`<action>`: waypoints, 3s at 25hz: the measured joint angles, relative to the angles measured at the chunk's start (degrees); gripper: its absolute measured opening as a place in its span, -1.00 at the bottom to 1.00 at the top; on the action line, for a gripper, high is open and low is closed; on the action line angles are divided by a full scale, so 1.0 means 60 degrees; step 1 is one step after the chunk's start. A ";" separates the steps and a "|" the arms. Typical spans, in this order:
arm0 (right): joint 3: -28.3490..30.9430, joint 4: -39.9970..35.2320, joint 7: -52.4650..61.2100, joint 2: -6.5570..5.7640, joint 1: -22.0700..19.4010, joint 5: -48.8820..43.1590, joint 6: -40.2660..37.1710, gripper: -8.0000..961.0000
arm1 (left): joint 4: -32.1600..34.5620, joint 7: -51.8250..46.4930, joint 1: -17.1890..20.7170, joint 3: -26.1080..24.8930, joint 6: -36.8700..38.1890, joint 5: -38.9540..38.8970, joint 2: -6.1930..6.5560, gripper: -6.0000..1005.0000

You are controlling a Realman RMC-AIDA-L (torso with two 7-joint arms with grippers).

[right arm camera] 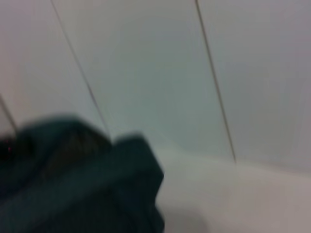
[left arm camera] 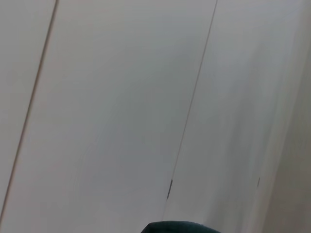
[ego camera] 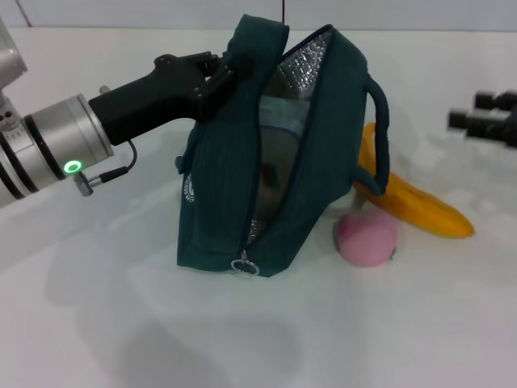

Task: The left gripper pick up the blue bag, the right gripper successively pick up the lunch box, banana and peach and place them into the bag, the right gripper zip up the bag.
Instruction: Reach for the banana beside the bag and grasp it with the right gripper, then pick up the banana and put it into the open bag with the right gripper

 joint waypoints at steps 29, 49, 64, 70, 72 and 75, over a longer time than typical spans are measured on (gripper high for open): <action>-0.4737 -0.2443 0.5671 0.0052 0.1944 -0.5795 -0.0064 0.72 | -0.0024 0.0047 -0.0301 0.0074 -0.0177 0.0060 -0.0029 -0.77; -0.4940 -0.0122 0.5615 0.0058 0.3070 -0.5753 0.0577 0.71 | -0.0043 0.0162 -0.0317 0.0073 -0.0176 0.0019 -0.0028 -0.77; -0.5016 -0.0096 0.5589 0.0045 0.3000 -0.5747 0.0734 0.09 | -0.0087 0.0165 -0.0342 0.0073 -0.0176 0.0017 -0.0030 -0.77; -0.3810 -0.0704 0.5521 -0.0015 0.2337 -0.5749 0.0728 -0.11 | -0.0084 0.0165 -0.0341 0.0073 -0.0175 0.0018 -0.0030 -0.77; -0.3201 -0.1103 0.5355 -0.0017 0.1904 -0.5639 0.0739 -0.13 | -0.0083 0.0164 -0.0339 0.0066 -0.0176 0.0018 -0.0027 -0.77; -0.2443 -0.1615 0.4895 -0.0015 0.1275 -0.4949 0.0788 -0.13 | -0.0072 0.0164 -0.0336 0.0048 -0.0176 0.0019 -0.0012 -0.77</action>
